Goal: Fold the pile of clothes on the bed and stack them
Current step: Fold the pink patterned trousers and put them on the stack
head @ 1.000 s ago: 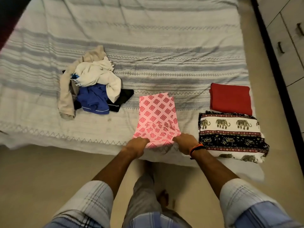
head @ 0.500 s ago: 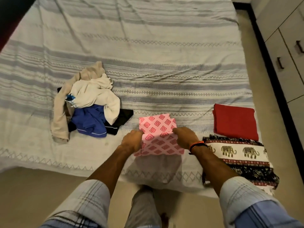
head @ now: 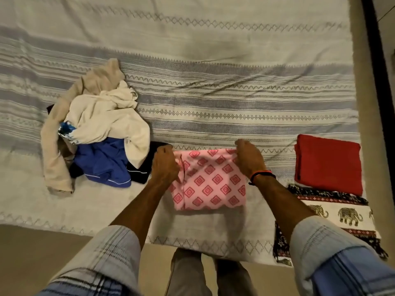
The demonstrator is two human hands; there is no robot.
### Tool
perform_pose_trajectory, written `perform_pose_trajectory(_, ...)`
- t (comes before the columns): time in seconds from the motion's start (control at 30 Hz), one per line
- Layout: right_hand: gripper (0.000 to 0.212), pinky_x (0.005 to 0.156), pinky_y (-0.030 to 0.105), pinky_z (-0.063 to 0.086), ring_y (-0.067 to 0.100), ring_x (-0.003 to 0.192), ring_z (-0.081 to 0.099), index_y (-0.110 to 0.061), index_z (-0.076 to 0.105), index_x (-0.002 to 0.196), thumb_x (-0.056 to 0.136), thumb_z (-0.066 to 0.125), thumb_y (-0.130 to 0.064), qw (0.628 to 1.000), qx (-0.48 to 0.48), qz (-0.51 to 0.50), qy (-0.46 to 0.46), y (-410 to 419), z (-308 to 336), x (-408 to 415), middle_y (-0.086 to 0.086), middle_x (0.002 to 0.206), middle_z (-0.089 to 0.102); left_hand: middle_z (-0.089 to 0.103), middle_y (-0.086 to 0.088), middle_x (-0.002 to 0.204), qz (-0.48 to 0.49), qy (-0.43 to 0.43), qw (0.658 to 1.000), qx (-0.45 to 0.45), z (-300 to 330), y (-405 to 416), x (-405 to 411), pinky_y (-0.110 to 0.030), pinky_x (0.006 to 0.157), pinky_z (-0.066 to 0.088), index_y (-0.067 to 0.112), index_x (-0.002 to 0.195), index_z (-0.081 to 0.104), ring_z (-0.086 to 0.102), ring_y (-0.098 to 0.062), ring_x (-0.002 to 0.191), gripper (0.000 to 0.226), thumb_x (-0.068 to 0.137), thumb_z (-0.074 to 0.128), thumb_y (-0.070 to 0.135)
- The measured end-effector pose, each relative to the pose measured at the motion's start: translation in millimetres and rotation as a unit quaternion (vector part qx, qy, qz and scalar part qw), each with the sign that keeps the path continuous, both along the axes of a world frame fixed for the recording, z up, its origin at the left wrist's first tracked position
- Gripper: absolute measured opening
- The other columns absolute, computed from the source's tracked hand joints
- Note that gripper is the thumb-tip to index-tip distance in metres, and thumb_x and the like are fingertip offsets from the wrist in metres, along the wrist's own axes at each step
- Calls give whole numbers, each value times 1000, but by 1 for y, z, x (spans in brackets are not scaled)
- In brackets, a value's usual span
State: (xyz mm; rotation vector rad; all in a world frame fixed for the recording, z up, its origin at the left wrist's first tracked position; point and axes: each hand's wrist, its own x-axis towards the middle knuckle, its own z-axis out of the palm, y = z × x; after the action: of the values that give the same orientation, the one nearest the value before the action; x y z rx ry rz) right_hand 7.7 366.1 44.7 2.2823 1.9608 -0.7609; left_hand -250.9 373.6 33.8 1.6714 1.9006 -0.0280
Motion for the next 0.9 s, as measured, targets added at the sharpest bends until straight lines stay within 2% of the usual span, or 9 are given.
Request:
perform_pose_trajectory(0.1, 44, 102, 46, 44, 34, 122, 49, -5, 46, 136, 94, 57, -14, 1000, 6, 10, -15, 0, -10, -9, 18, 132, 52, 42, -19, 138, -5, 4, 1000, -1, -22, -4, 4, -48, 105, 40, 7, 134, 46, 45, -37, 124, 49, 89, 60, 21)
perform_pose_trajectory(0.2, 44, 101, 42, 45, 31, 120, 49, -7, 47, 135, 93, 57, -15, 995, -74, 61, 4, -22, -30, -21, 15, 132, 53, 41, -15, 144, -35, -1, 998, -56, -45, -24, 12, -49, 108, 38, 16, 138, 47, 42, -35, 131, 51, 90, 58, 30)
perform_pose_trajectory(0.3, 40, 99, 45, 46, 32, 117, 51, -7, 49, 131, 94, 55, -22, 986, -155, 41, 42, -45, -55, -26, 15, 130, 54, 33, -14, 151, -34, 0, 993, -116, -69, -42, 19, -52, 110, 37, 21, 143, 37, 36, -35, 136, 62, 89, 62, 37)
perform_pose_trajectory(0.4, 48, 101, 47, 45, 33, 118, 49, -5, 46, 128, 88, 64, -24, 987, -140, -52, 56, -58, -74, -24, 17, 130, 49, 34, -13, 149, 35, -23, 992, -119, -90, -57, 18, -49, 109, 37, 18, 143, 30, 37, -34, 134, 82, 78, 73, 44)
perform_pose_trajectory(0.5, 70, 105, 48, 40, 33, 124, 42, -3, 40, 133, 79, 77, -26, 968, -116, -199, 99, -59, -91, -16, 18, 133, 42, 41, -15, 140, 195, -65, 971, -127, -98, -56, 18, -46, 102, 44, 10, 139, 34, 43, -34, 127, 95, 67, 84, 46)
perform_pose_trajectory(0.6, 73, 100, 49, 45, 32, 118, 49, -3, 44, 126, 71, 84, -28, 938, -100, -299, 145, -58, -100, -11, 15, 125, 50, 55, -14, 128, 334, -132, 924, -131, -101, -50, 18, -42, 87, 55, 7, 125, 46, 58, -33, 113, 94, 52, 90, 48)
perform_pose_trajectory(0.67, 65, 92, 44, 51, 27, 106, 60, -5, 47, 120, 72, 85, -26, 911, -102, -347, 197, -57, -102, -10, 7, 112, 61, 68, -10, 116, 369, -178, 901, -141, -99, -47, 17, -40, 77, 60, 9, 116, 59, 68, -28, 97, 86, 47, 90, 50)
perform_pose_trajectory(0.77, 52, 81, 34, 51, 20, 94, 61, -8, 47, 112, 76, 83, -20, 866, -117, -404, 269, -56, -100, -12, 0, 101, 62, 72, -6, 109, 375, -257, 871, -185, -96, -47, 22, -39, 77, 60, 9, 114, 67, 70, -25, 94, 51, 68, 88, 20)
perform_pose_trajectory(0.9, 25, 76, 30, 49, 19, 89, 65, -14, 69, 100, 80, 80, -24, 867, -131, -383, 290, -58, -105, -16, 2, 97, 71, 73, -11, 111, 398, -316, 825, -249, -94, -46, 29, -40, 80, 59, 7, 115, 68, 70, -26, 97, 41, 76, 81, 11)
